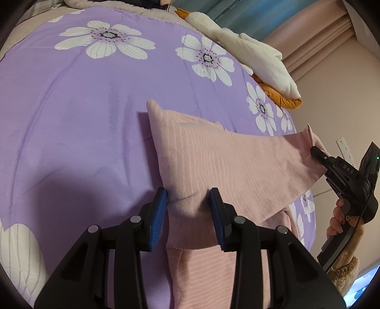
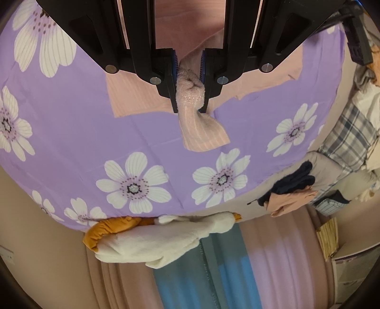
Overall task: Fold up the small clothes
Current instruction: 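Lift and fold the gripped sweater side inward over the body with the right tool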
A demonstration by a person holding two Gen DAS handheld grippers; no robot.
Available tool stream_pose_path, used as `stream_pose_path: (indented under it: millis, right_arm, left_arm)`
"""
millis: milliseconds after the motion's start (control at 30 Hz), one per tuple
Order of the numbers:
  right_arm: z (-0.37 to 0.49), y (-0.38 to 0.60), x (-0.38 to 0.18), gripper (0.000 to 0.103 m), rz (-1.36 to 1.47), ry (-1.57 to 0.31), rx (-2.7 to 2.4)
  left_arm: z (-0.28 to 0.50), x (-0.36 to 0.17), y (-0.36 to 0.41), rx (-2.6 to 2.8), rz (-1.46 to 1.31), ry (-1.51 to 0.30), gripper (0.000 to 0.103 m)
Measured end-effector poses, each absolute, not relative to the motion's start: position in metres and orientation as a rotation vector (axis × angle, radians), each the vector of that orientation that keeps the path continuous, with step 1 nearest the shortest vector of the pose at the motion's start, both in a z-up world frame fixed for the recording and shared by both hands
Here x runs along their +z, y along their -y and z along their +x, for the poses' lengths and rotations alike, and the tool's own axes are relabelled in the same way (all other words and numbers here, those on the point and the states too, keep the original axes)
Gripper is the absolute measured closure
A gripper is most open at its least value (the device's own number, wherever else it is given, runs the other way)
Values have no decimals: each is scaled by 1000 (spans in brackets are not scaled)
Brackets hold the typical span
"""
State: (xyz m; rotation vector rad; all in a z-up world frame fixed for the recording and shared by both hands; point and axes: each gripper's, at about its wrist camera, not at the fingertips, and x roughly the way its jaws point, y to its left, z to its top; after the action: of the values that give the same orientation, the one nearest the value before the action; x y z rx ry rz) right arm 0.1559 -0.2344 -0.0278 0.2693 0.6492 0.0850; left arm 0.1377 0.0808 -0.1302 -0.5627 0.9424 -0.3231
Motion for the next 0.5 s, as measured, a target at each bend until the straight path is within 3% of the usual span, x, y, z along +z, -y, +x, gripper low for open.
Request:
stream_pose_path:
  millis: [500]
  right_arm:
    - [158,258,-59,87,326,-721,40]
  left_arm:
    - [141,-146,-69,-296,-508,-992,65]
